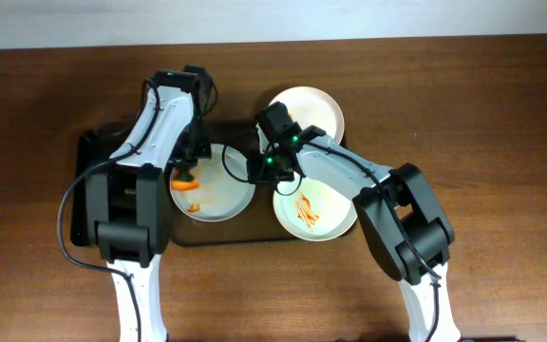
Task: Clean dirty plates on tray and stack at the side
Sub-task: 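Hold the left plate with the right gripper and scrub it with the sponge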
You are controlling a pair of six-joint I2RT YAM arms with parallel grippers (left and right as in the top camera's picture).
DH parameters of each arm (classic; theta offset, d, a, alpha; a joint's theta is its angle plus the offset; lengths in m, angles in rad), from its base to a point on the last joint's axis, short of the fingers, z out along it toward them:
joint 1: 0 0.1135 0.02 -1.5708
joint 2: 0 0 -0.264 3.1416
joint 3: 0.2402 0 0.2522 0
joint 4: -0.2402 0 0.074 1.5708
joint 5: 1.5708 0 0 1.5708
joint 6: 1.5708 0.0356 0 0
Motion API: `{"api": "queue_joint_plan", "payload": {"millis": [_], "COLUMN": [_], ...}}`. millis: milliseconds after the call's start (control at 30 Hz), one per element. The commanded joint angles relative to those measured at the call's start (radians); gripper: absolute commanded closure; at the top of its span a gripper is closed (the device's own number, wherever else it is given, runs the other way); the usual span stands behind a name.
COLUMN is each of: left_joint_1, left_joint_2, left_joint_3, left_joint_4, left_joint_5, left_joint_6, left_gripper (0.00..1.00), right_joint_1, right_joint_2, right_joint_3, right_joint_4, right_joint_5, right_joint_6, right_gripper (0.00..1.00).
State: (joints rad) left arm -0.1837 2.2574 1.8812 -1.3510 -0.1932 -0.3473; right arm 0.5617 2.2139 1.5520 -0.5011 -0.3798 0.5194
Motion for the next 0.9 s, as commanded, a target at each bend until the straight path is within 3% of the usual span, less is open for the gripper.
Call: {"api": "queue_joint_plan", "payload": {"millis": [0,100,233,467,567,667,867], "left_joint_1": [0.002,0.002,0.005,0.008,0.008,0.008,0.007], "left_joint_2": [0.006,0.006,0.006,0.006,0.019,0.053,0.100], "left_joint_3": [-0.033,-0.098,-0.216,-0.219,-0.220,-0.266,-0.279], "left_joint_4": [-0.012,-0.031,-0.066,-0.090,0.013,0.210,0.356], "left_joint_5": [0.199,0.263,0.148,0.148,0.144,0.132,0.117], "left_joint_6": [0.142,0.211,0.211,0.256,0.241,0.175,0.048], "left_gripper": [1.00,1.00,1.00,1.00,1.00,1.00,1.00], "right_joint_1": [-0.006,-0.008,-0.008,-0.008,-0.008,-0.008,-0.008], "right_joint_2": [0.018,0.018,0.018,0.018,0.018,0.018,0.018], "right_joint_3": [-0.011,-0.011,-0.011,-0.011,-0.011,-0.011,-0.011], "right_joint_4": [-0.004,-0.004,-0.004,-0.004,-0.005,-0.005,-0.005], "right_joint_5": [0.002,0.002,0.002,0.002,0.002,0.002,0.002], "right_joint_6": [-0.005,-0.005,-0.005,-0.005,-0.005,-0.006,-0.006], "right_gripper": [0.96,0.96,0.96,0.96,0.96,0.96,0.96]}}
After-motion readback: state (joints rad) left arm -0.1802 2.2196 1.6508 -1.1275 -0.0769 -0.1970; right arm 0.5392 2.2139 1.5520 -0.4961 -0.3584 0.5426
